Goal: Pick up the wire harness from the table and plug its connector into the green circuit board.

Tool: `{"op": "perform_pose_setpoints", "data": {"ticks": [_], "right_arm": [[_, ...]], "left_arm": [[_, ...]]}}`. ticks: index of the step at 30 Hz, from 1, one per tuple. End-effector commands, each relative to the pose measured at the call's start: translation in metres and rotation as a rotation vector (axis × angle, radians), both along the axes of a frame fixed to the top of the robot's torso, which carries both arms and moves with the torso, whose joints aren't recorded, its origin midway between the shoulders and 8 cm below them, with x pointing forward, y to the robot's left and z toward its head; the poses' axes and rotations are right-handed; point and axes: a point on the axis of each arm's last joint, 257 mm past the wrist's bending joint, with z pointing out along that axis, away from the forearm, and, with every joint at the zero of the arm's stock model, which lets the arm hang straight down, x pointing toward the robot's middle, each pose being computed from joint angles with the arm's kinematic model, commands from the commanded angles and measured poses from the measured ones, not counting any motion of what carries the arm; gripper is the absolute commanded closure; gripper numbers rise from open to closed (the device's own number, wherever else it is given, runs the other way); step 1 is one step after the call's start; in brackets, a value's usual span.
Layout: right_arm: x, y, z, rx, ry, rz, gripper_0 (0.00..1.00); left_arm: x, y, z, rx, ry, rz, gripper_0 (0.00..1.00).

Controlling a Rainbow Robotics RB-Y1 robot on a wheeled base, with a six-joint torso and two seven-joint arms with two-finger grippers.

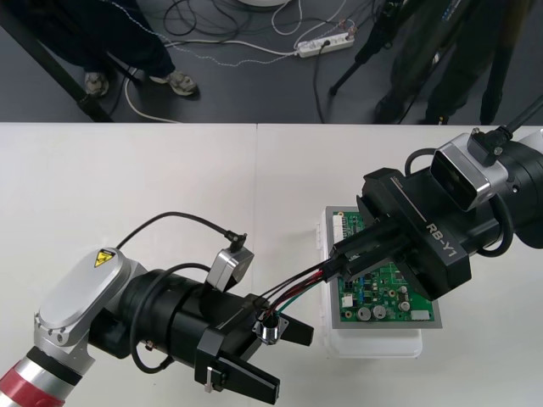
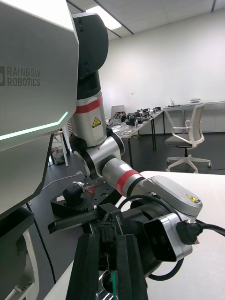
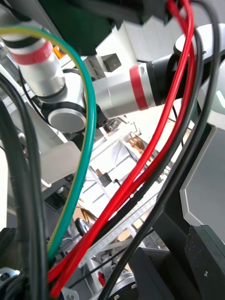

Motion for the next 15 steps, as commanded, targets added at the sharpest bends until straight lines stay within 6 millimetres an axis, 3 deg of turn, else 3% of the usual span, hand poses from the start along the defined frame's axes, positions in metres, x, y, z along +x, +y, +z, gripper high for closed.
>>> {"op": "perform_pose_setpoints", "data": {"ticks": [1,6,15], "right_arm": [[-0.003,-0.001,0.005,0.012,-0.005,0.012,1.0],[-0.001,-0.004,0.008,0.025,-0.011,-0.002,1.0],[-0.005,-0.014,0.033,0.082,-0.066,-0.016,1.0]], "left_arm": [[-0.002,0.017,0.011,-0.024,-0.039,0.003,0.0],[0.015,0.029,0.015,-0.023,-0.072,0.055,0.0],[0.04,0.054,0.029,-0.002,-0.176,0.134,0.0]]}}
